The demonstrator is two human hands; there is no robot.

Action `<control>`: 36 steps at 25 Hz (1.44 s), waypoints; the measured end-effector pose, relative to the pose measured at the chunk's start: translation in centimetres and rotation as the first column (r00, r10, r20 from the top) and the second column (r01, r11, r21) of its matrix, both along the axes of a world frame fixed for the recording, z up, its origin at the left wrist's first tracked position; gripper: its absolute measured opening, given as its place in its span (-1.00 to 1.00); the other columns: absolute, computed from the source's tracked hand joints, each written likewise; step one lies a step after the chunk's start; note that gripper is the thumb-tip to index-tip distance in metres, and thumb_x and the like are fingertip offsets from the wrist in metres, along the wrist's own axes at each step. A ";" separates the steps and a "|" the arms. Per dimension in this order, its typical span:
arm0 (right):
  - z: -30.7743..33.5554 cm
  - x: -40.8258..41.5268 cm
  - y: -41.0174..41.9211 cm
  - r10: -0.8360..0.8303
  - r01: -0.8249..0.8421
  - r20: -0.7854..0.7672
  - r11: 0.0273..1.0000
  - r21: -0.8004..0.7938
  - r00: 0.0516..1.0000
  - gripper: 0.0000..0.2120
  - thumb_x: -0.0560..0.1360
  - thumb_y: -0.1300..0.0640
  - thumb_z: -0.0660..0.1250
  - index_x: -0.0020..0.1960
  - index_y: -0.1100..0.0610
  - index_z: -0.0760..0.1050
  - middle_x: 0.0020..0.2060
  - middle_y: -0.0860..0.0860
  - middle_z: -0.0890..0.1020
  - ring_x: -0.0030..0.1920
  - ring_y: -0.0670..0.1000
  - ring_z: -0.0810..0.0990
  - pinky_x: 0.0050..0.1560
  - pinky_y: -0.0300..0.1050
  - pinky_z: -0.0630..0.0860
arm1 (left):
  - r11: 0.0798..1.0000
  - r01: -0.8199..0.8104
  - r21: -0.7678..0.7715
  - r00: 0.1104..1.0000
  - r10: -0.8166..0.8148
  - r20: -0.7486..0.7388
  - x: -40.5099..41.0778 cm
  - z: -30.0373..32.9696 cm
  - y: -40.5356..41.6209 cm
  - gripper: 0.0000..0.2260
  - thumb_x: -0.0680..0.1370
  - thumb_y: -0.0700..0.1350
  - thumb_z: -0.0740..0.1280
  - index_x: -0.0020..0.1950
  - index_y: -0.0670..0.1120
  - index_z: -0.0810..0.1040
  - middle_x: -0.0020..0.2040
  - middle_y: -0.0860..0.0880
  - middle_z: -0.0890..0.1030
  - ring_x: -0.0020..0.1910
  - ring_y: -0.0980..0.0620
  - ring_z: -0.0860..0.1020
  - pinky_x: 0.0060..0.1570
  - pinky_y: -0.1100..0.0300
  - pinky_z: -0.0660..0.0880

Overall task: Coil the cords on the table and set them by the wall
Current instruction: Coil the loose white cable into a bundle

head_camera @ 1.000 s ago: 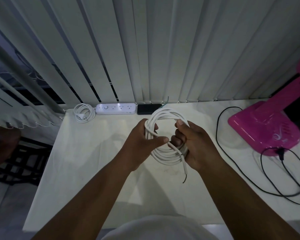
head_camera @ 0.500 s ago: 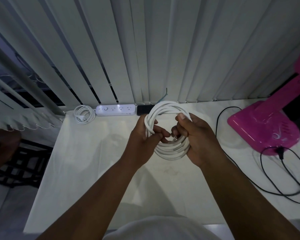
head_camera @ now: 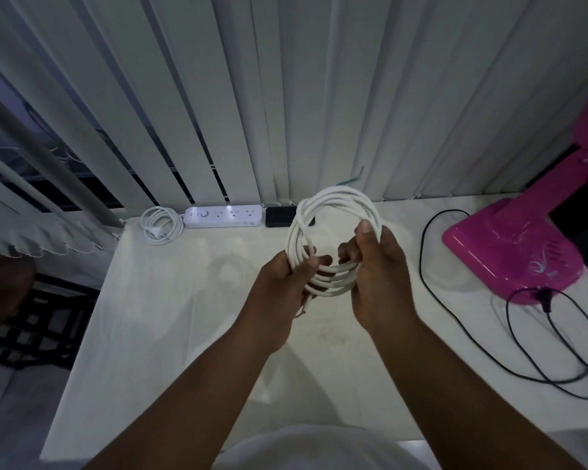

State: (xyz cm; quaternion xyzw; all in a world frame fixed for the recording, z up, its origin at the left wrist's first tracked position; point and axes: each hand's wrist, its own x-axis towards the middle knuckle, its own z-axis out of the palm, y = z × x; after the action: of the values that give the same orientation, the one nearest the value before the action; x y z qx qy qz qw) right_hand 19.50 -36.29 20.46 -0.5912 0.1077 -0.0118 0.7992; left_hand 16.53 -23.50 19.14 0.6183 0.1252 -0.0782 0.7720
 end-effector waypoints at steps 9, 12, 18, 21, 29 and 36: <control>-4.0 -3.4 1.4 -0.014 -0.003 -0.178 0.995 -0.096 0.984 -0.74 0.65 -0.05 0.16 0.06 0.10 0.53 -0.14 -0.04 0.72 -0.11 -0.08 0.70 -0.15 -0.22 0.52 | 0.873 -0.398 -0.283 0.908 0.331 -0.258 0.5 -1.9 -2.4 -0.83 0.61 -0.11 0.23 0.15 -0.09 0.54 -0.04 -0.11 0.65 -0.04 -0.03 0.66 -0.04 0.03 0.58; -5.1 -3.6 0.1 0.156 -0.178 -0.280 0.983 -0.053 0.947 -0.85 0.58 0.01 0.32 -0.03 0.02 0.65 -0.16 -0.05 0.73 -0.13 -0.07 0.66 -0.15 -0.15 0.49 | 0.889 -0.423 -0.174 0.900 0.391 -0.193 1.6 -2.1 -1.0 -0.82 0.58 -0.17 0.27 0.17 -0.13 0.51 -0.18 -0.07 0.57 -0.26 0.05 0.58 -0.16 0.12 0.58; -6.0 -1.9 -3.7 0.274 -0.311 -0.326 0.948 -0.063 0.905 -0.60 0.31 -0.10 0.57 0.04 0.09 0.62 -0.07 0.06 0.71 -0.10 0.04 0.67 -0.19 -0.10 0.52 | 0.953 -0.187 -0.239 0.972 0.144 -0.185 2.7 -2.6 -0.7 -0.88 0.50 -0.30 0.35 -0.01 -0.12 0.58 -0.39 -0.01 0.45 -0.44 0.08 0.40 -0.33 0.16 0.47; -6.6 -0.4 -5.4 0.039 -0.162 -0.230 0.824 -0.544 0.972 -0.22 0.30 -0.11 0.58 0.42 -0.02 0.31 0.32 -0.09 0.48 0.20 -0.04 0.55 0.08 -0.09 0.50 | 0.990 -0.108 -0.086 0.971 0.086 -0.224 3.9 -3.3 -0.5 -0.99 0.51 -0.21 0.39 -0.12 -0.12 0.59 -0.41 0.01 0.41 -0.50 0.09 0.33 -0.39 0.15 0.41; -10.3 6.2 -7.7 0.393 -0.473 -0.266 0.692 -0.545 0.880 -0.94 0.59 0.04 0.28 -0.02 -0.12 0.50 -0.38 0.02 0.65 -0.47 -0.02 0.65 -0.47 -0.18 0.55 | 0.997 0.030 -0.075 0.951 -0.052 -0.305 8.3 -8.1 -1.1 -0.87 0.54 -0.23 0.30 0.05 -0.17 0.59 -0.28 -0.07 0.60 -0.30 -0.01 0.55 -0.20 0.10 0.47; -19.2 11.9 -6.8 0.096 -0.393 -0.471 0.707 -0.587 0.877 -0.86 0.60 0.05 0.24 0.00 0.13 0.46 -0.20 0.18 0.62 -0.59 -0.06 0.56 -0.62 -0.20 0.47 | 0.895 0.184 0.406 0.912 -0.002 -0.410 14.6 -15.9 -2.5 -0.72 0.53 -0.28 0.22 0.18 -0.12 0.59 -0.02 -0.10 0.69 -0.05 -0.03 0.67 0.03 0.01 0.59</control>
State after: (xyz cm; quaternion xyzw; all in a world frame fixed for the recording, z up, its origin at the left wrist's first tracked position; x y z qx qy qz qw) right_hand 31.42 -43.10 1.29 -0.8351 0.1786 0.1822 0.4873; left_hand 31.18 -25.97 3.26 0.7512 0.2639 -0.2100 0.5674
